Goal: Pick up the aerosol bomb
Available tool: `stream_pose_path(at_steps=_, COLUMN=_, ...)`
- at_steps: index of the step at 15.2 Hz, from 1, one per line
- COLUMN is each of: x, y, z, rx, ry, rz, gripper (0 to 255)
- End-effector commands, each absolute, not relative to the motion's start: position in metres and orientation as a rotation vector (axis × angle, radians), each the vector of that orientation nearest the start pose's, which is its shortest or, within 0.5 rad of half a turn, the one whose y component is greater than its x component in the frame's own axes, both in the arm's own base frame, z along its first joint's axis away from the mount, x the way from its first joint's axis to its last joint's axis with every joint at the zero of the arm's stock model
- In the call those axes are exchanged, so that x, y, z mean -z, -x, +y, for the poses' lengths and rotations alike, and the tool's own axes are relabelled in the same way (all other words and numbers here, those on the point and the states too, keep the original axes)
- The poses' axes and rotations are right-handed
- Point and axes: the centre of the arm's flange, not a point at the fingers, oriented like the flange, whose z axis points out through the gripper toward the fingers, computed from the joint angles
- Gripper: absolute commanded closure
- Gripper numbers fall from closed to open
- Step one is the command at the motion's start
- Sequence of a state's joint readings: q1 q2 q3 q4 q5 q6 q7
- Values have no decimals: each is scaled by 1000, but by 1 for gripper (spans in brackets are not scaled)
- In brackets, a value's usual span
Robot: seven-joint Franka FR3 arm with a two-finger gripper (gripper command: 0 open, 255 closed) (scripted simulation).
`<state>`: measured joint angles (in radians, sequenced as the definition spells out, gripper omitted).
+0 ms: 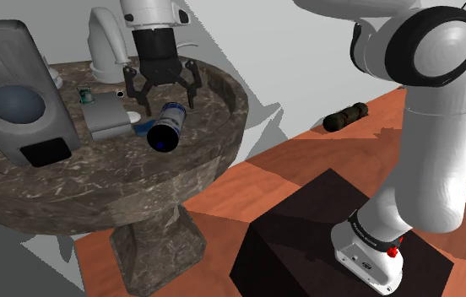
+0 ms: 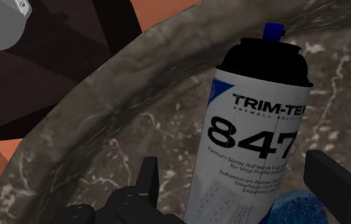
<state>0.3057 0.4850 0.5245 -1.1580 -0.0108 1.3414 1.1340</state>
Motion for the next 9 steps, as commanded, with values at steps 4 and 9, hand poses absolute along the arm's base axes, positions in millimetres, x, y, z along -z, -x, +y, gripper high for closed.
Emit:
stream_pose_path(at_steps=4, x=-508, y=-504, z=432, rx=-529, ry=3127, rz=531, gripper=0)
stream_pose_path(at_steps=9, x=-489, y=-504, z=432, rx=-529, ry=3127, rz=531, gripper=0)
